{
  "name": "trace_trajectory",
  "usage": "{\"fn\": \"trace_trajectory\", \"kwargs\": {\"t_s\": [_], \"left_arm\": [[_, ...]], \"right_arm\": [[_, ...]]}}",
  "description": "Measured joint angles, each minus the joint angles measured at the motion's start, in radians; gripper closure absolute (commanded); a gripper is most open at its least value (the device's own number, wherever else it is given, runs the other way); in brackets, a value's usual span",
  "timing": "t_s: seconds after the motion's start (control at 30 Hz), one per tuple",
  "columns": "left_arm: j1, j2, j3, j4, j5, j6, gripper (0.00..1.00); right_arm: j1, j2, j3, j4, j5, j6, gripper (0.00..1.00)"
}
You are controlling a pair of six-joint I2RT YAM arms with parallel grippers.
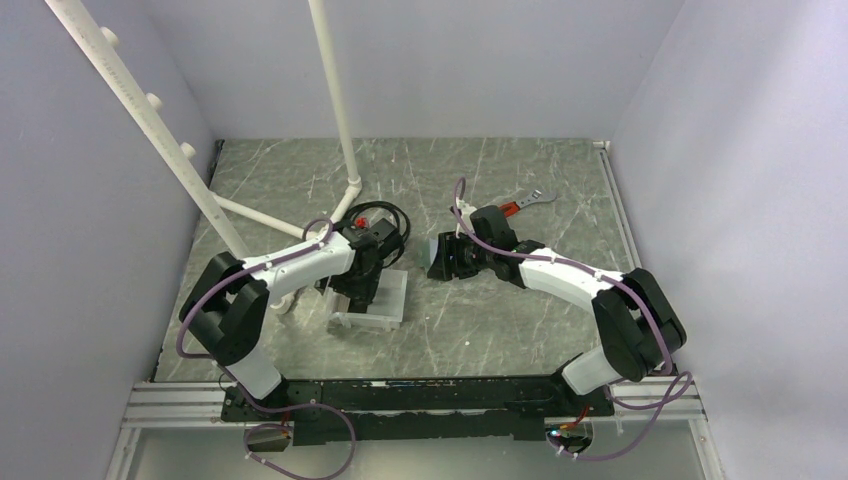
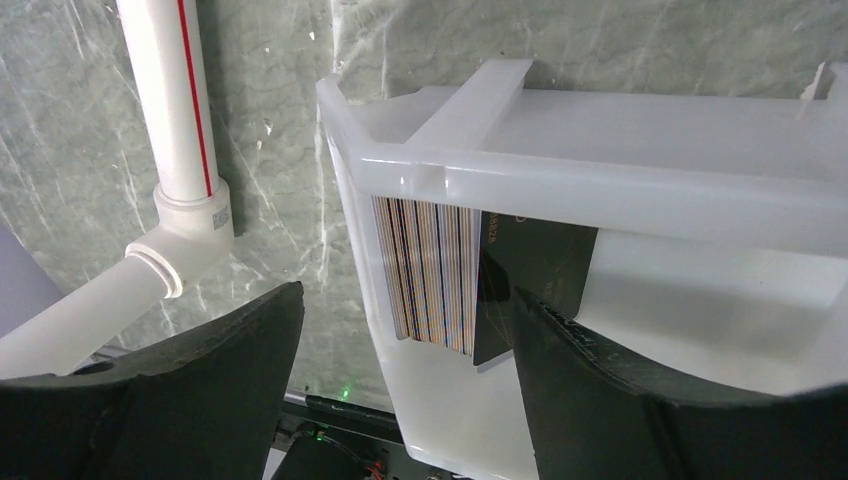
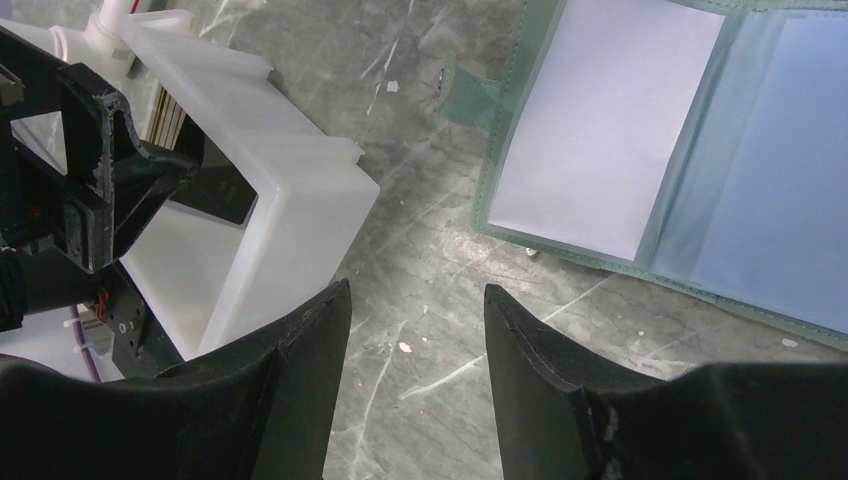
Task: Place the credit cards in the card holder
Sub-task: Pick up the credit card from the storage box.
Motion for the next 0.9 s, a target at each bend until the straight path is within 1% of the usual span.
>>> {"fn": "trace_trajectory", "kwargs": {"t_s": [0.1, 0.13, 0.4, 0.57, 0.6, 0.63, 0.67, 0.77, 0.9], "left_arm": [[0.0, 0.0, 0.0, -0.003, 0.0, 0.001, 0.04], [0.0, 0.0, 0.0, -0.002, 0.002, 0.002, 0.02], [0.0, 0.004, -0.006, 0.039, 0.031, 0.003, 0.01], [-0.001, 0.047, -0.02, 0.064, 0.031, 0.004, 0.01], [-0.001, 0.052, -0.025, 0.069, 0.037, 0.004, 0.02], [-0.001, 0.058, -0.028, 0.074, 0.038, 0.005, 0.07], [-0.001, 0.061, -0.029, 0.076, 0.04, 0.005, 0.12], [-0.001, 0.065, -0.031, 0.085, 0.047, 0.01, 0.34], [0.008, 0.065, -0.033, 0.074, 0.023, 0.024, 0.53]], "right_arm": [[0.0, 0.006, 0.0, 0.005, -0.002, 0.003, 0.46], [0.0, 0.007, 0.0, 0.005, -0.003, 0.003, 0.46], [0.0, 0.009, 0.0, 0.006, -0.005, 0.006, 0.46], [0.0, 0.009, 0.0, 0.006, -0.008, 0.009, 0.46], [0.0, 0.009, 0.0, 0.006, -0.008, 0.009, 0.46], [0.0, 0.009, -0.001, 0.006, -0.009, 0.01, 0.46], [0.0, 0.009, -0.001, 0.006, -0.009, 0.01, 0.46], [0.0, 0.009, -0.003, 0.006, -0.01, 0.009, 0.46], [0.0, 0.009, -0.003, 0.006, -0.011, 0.009, 0.46]]}}
